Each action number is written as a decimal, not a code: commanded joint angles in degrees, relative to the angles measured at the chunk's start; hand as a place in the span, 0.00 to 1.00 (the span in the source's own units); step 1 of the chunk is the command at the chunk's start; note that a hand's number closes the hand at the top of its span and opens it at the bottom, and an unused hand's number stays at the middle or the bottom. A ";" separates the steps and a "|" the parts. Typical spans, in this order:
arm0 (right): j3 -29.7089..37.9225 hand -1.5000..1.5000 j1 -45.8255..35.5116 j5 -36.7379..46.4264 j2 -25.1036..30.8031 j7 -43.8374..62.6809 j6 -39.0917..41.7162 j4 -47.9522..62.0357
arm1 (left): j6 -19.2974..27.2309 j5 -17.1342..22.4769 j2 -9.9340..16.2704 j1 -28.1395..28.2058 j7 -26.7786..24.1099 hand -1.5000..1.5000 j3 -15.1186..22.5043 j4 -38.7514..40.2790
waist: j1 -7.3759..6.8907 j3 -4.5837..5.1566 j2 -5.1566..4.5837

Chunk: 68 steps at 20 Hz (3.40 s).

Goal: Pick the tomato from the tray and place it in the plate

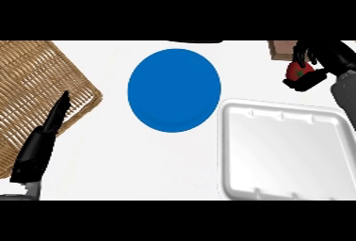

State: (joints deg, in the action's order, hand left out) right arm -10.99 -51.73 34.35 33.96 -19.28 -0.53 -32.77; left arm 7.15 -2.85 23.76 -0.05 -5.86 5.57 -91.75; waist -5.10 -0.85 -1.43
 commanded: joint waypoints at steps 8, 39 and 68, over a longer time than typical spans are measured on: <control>7.35 1.00 -10.80 -7.61 -3.88 -17.90 1.28 1.56 | -0.93 0.82 1.46 3.82 -1.22 0.50 -3.76 5.29 | 2.45 0.82 0.71; -4.64 1.00 -19.51 -5.47 -33.87 2.62 3.84 7.67 | -1.59 -2.22 -1.67 3.69 -2.94 0.50 -4.13 7.30 | 1.79 0.95 0.49; 16.58 0.00 -18.07 -37.52 -23.55 -0.12 2.77 14.63 | -2.80 -2.49 -1.80 4.79 -1.74 0.50 -6.14 4.32 | 2.30 0.83 0.13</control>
State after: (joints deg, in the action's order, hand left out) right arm 1.75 -69.46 0.07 6.75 -17.31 -2.08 -19.45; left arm 5.09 -5.98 21.64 2.50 -7.42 0.89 -92.39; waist -2.80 -0.93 -0.82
